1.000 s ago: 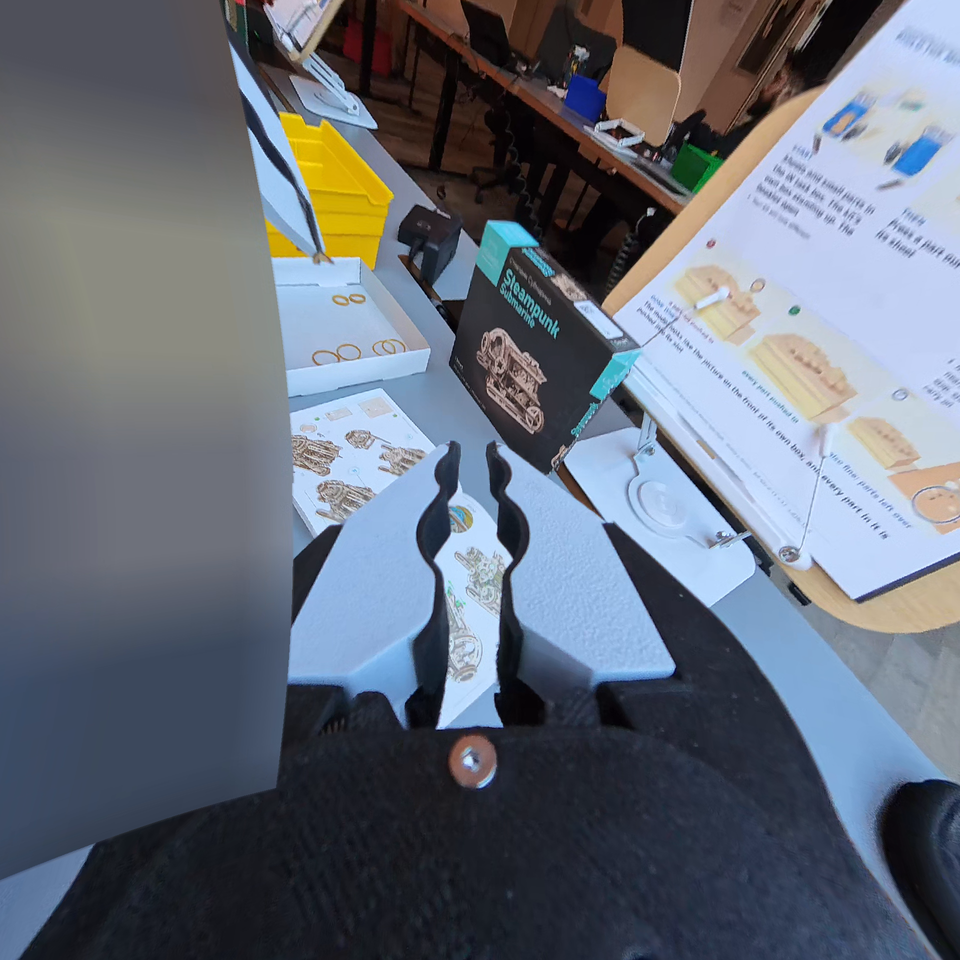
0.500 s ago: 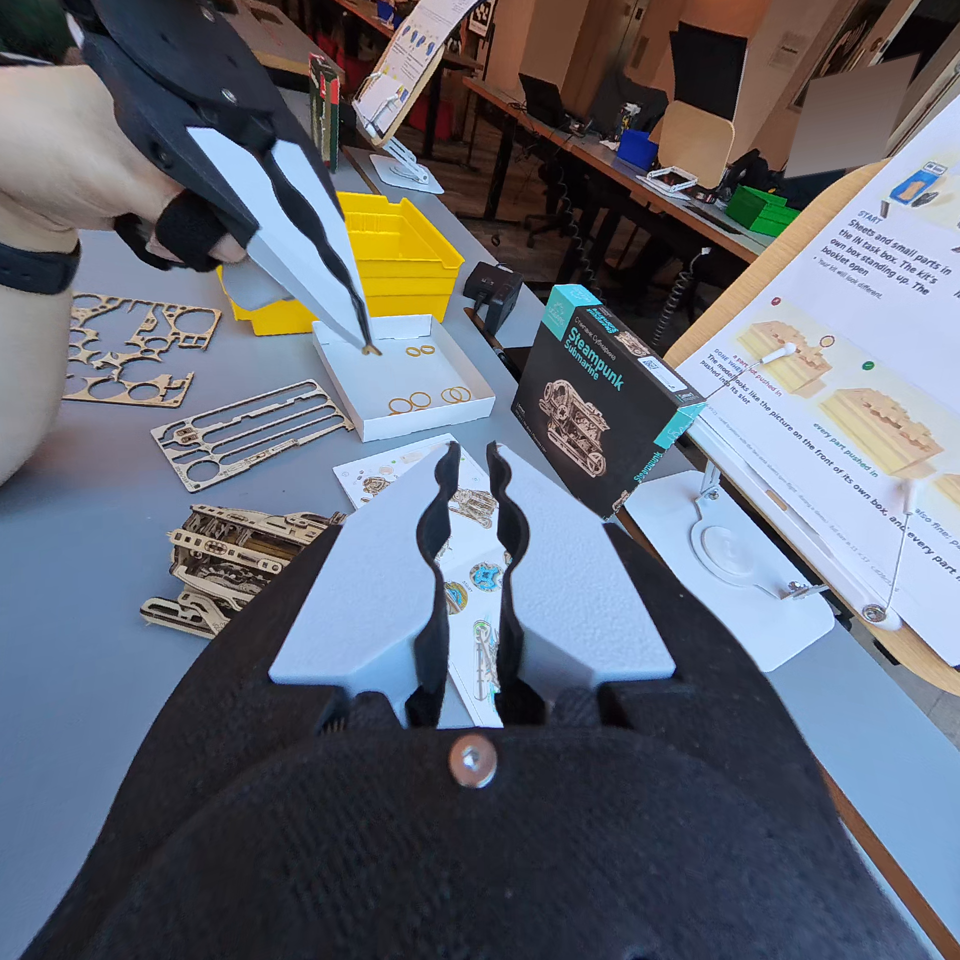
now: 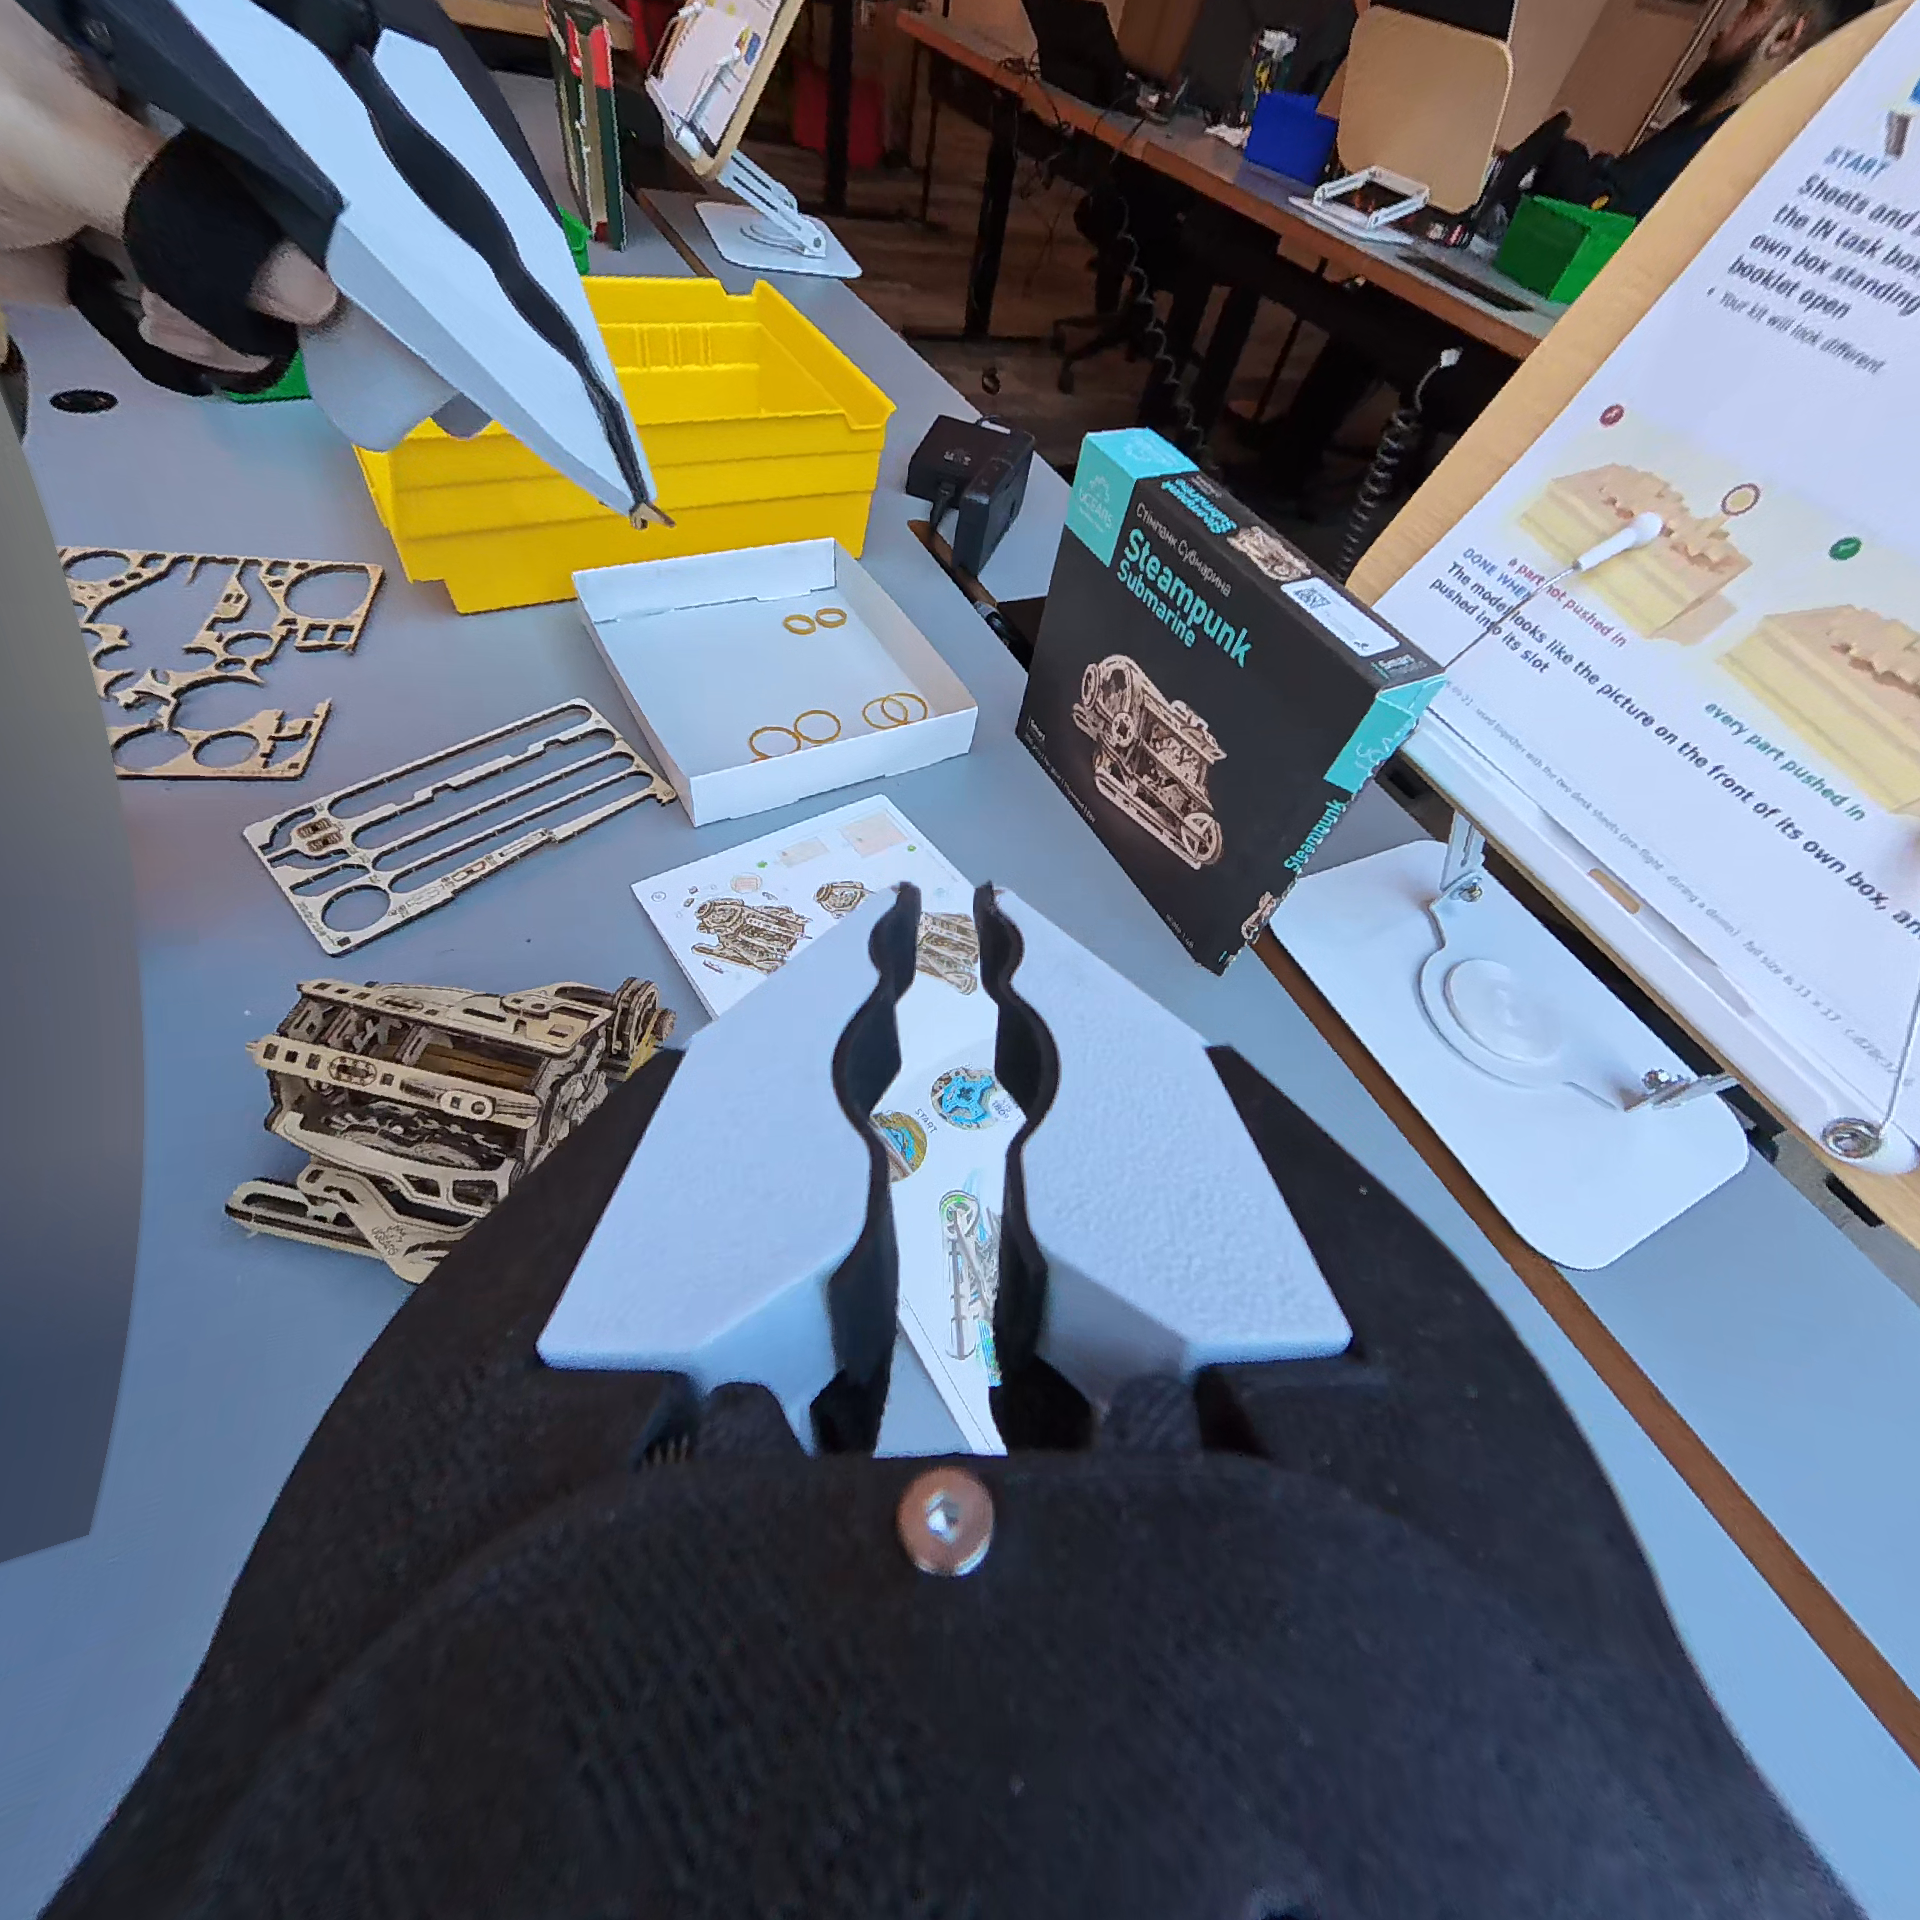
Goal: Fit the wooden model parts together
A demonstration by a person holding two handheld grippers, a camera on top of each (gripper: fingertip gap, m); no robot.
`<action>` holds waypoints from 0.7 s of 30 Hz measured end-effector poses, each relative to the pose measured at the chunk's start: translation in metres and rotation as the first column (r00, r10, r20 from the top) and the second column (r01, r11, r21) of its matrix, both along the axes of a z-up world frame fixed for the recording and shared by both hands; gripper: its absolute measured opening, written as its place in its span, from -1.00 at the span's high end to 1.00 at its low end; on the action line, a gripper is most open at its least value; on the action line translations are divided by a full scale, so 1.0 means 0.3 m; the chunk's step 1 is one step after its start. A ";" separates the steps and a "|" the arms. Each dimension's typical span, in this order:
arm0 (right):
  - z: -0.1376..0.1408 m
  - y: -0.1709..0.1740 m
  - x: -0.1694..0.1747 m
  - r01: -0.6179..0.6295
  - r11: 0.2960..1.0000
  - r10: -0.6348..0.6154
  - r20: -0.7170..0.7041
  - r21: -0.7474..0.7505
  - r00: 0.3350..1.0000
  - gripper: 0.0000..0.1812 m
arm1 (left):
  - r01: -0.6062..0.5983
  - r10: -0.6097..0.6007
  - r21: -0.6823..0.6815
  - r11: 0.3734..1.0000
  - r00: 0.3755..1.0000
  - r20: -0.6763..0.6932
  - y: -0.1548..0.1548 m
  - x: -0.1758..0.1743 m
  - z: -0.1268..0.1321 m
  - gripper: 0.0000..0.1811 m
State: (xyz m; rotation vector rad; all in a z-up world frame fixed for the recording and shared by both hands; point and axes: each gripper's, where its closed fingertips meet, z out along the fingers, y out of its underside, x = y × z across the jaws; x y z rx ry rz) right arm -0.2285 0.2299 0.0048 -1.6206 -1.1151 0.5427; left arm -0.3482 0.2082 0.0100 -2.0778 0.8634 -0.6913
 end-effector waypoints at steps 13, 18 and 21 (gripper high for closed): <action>0.041 -0.145 -0.099 -0.139 0.990 0.139 0.009 -0.007 0.990 0.85 | 0.118 -0.100 -0.173 0.978 0.989 0.112 -0.149 0.099 -0.060 1.00; 0.017 -0.222 -0.146 -0.254 0.960 0.253 -0.019 -0.118 0.967 0.83 | 0.071 -0.001 -0.266 0.961 0.967 0.256 -0.248 0.084 -0.165 0.99; -0.010 -0.251 -0.184 -0.287 0.947 0.289 -0.004 -0.141 0.957 0.82 | 0.064 0.044 -0.336 0.940 0.951 0.305 -0.288 0.070 -0.237 0.99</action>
